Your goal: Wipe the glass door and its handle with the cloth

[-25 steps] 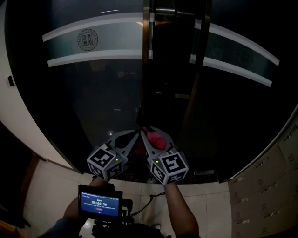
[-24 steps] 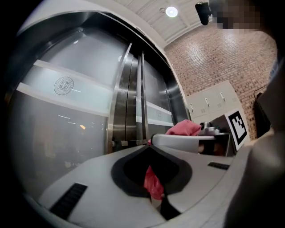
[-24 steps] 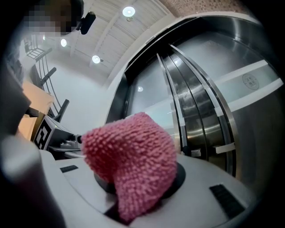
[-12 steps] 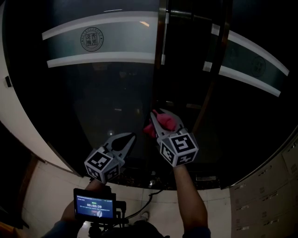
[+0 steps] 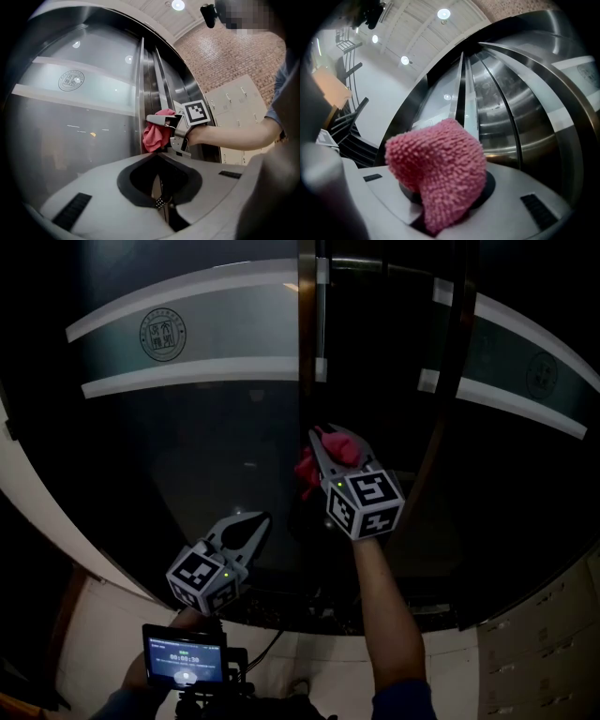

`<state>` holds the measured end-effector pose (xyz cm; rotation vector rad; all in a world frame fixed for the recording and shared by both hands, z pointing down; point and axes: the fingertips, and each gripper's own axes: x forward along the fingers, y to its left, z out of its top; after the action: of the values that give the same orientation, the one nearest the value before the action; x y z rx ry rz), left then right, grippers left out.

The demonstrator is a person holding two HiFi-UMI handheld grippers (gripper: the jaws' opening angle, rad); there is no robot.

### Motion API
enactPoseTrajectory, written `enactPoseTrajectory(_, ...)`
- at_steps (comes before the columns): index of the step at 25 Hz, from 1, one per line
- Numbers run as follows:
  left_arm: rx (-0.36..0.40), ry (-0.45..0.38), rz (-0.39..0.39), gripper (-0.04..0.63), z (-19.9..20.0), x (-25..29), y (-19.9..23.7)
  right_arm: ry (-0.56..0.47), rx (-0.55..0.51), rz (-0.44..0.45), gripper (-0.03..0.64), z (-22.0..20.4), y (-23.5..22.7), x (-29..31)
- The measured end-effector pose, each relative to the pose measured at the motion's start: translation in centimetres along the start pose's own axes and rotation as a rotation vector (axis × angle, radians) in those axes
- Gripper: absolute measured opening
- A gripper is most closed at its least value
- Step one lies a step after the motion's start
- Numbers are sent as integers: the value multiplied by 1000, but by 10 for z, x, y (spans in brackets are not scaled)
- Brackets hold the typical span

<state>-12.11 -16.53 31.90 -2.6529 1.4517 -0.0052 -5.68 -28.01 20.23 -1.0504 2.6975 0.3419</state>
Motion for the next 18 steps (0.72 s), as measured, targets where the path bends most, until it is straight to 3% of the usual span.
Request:
enactPoseTrajectory(8, -33, 25, -109, 11, -17, 9, -9, -13, 28, -109, 80, -56, 27, -50)
enactPoseTrajectory(18, -41, 74, -157, 11, -38, -23, -9, 103, 221, -211, 80, -160, 70, -76)
